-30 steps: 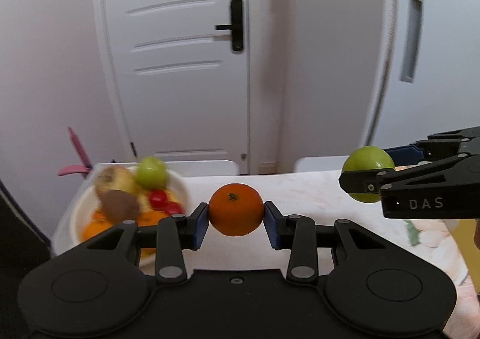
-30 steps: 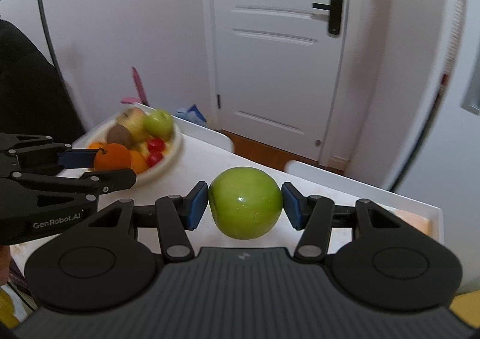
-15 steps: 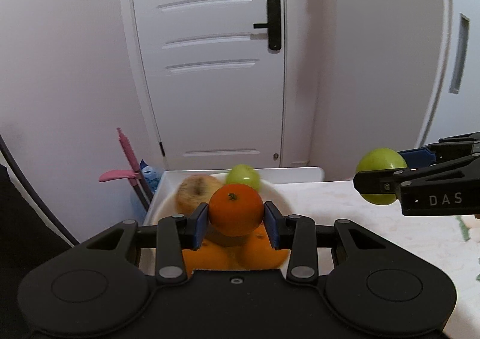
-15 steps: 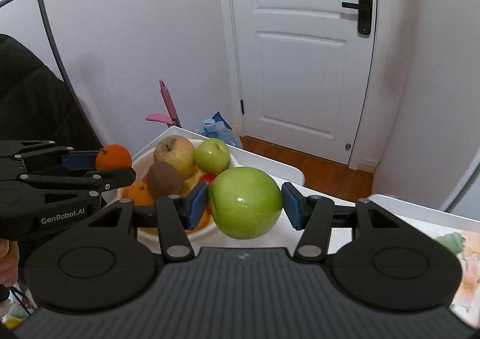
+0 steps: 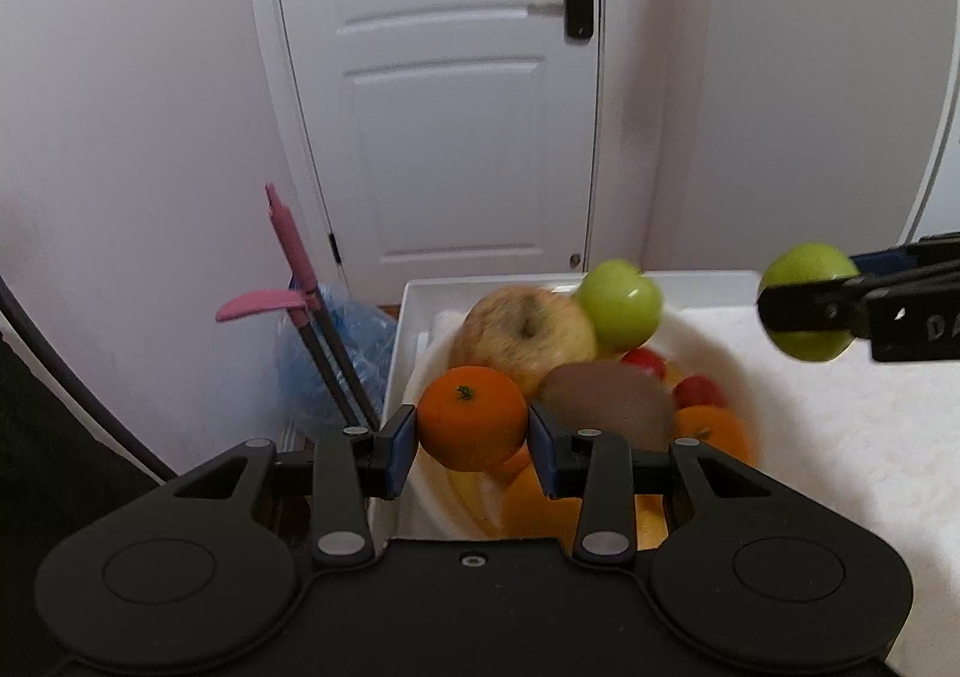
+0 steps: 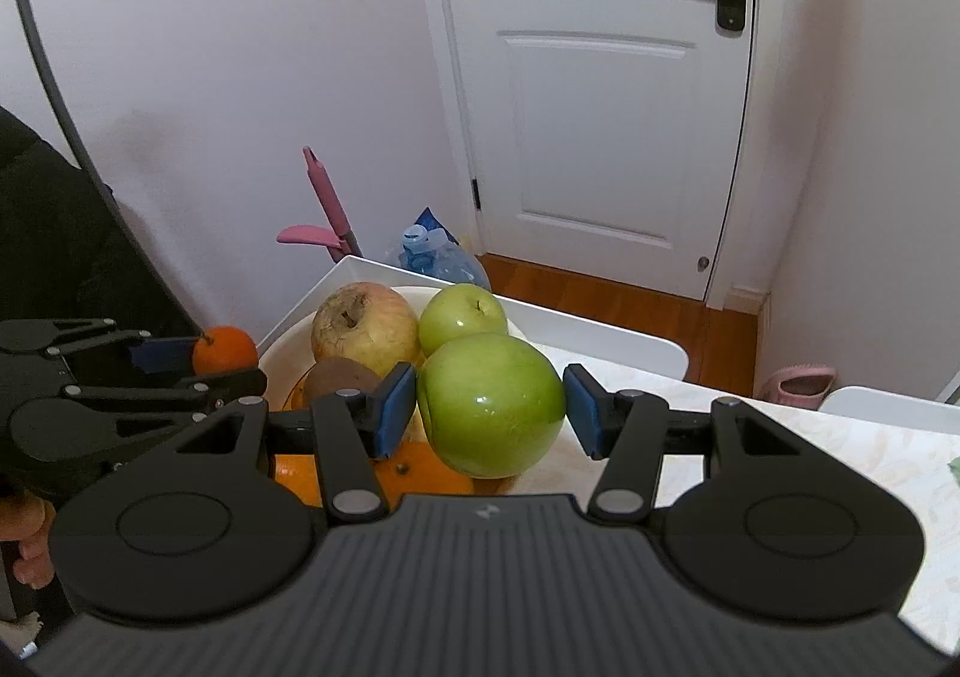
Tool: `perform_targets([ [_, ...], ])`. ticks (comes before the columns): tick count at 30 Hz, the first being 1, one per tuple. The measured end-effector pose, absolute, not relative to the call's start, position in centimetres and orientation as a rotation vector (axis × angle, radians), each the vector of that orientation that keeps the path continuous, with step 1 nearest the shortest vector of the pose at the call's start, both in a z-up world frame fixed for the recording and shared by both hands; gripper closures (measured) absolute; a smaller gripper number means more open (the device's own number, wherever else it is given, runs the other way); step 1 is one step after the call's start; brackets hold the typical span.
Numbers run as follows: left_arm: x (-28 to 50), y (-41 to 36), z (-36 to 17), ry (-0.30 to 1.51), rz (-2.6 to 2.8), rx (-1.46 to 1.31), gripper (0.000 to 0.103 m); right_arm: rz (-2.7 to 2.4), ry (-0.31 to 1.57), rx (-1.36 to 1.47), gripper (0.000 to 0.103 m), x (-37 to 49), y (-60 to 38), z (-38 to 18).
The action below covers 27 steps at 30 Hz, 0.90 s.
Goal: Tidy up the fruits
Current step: 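Carry the tangerine and green apple to the duck plate and release both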
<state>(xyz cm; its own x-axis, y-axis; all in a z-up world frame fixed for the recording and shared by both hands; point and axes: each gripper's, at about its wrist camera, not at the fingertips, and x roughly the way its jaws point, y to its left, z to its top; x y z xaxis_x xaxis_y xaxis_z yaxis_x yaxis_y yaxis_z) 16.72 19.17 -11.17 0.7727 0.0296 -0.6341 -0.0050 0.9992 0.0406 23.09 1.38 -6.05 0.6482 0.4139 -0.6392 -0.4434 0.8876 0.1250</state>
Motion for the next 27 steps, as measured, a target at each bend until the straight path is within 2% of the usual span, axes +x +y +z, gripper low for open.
perform_targets([
  [8,18.1,20.3,-12.9,0.734,-0.011,0.039,0.058,0.462,0.727,-0.033,0.034,23.5,2.5,-6.5],
  [9,18.3,20.4,-12.8,0.732,-0.014,0.041,0.049,0.460,0.728,-0.033,0.034,23.7,2.7,-6.5],
  [10,18.1,20.3,-12.7,0.725,-0.016,0.042,0.036,0.457,0.728,-0.032,0.034,23.7,2.7,-6.5],
  [12,17.5,20.1,-12.3,0.703,-0.016,0.044,0.023,0.453,0.727,-0.031,0.034,23.8,2.8,-6.5],
  [17,16.8,20.1,-11.6,0.693,-0.034,0.046,0.023,0.446,0.725,-0.029,0.034,24.2,2.9,-6.2],
  [21,16.2,20.1,-11.0,0.679,-0.044,0.049,0.017,0.446,0.736,-0.016,0.034,24.9,3.1,-6.3],
  [27,15.4,20.1,-10.8,0.679,-0.052,0.050,0.017,0.446,0.777,0.015,0.034,26.0,3.7,-7.6],
])
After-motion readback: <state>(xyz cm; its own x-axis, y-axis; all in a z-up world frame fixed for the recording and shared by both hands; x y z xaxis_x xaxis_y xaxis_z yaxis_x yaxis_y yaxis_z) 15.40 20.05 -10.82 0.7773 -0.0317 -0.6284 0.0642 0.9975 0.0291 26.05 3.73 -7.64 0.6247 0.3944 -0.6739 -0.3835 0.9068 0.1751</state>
